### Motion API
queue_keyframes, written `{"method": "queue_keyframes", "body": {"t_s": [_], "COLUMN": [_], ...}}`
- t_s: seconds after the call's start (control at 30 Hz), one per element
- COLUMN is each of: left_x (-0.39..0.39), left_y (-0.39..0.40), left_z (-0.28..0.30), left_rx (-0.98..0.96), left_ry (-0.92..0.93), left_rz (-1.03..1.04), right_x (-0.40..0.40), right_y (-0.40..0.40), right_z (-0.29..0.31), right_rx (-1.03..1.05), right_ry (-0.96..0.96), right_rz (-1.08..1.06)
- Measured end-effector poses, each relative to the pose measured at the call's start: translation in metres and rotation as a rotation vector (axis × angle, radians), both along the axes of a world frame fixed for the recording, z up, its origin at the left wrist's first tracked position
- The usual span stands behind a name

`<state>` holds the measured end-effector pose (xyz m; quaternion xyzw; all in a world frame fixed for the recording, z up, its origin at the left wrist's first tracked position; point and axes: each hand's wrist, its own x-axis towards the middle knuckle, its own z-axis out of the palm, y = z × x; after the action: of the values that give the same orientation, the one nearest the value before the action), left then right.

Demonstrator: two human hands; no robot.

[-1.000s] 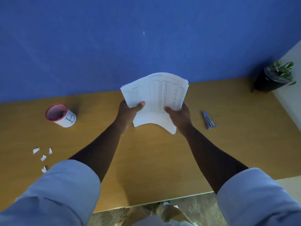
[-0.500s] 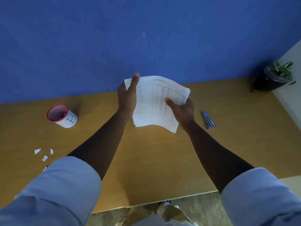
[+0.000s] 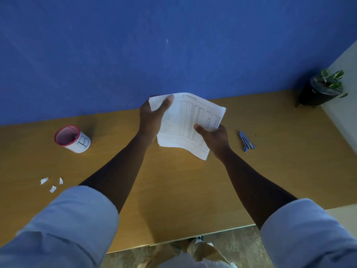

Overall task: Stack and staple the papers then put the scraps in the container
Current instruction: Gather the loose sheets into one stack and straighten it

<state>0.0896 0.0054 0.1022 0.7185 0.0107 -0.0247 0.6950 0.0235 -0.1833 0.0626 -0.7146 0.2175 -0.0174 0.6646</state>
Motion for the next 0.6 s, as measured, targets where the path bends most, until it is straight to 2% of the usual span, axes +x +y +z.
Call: {"method": "queue_keyframes", "body": {"t_s": [0.1,0.2,0.6], "left_x": [-0.008,-0.015,-0.011], "left_y": [0.009,0.014,0.015], "left_z": [-0.013,-0.023,-0.007], "left_rx": [0.076,0.112,0.099], "left_ry": [0.043,0.075,-0.028], "left_rz": [-0.074,-0.051,0.031], "right_x": [-0.001,-0.001,0.010], "right_y": [-0.003,-0.002,0.007], "right_z": [0.000,0.000,0.021], "right_rx": [-0.016,-0.022,-0.009], "right_ry": [0.012,0.015,-0.066], "right_rz": [0.013,0.015,0.013]}}
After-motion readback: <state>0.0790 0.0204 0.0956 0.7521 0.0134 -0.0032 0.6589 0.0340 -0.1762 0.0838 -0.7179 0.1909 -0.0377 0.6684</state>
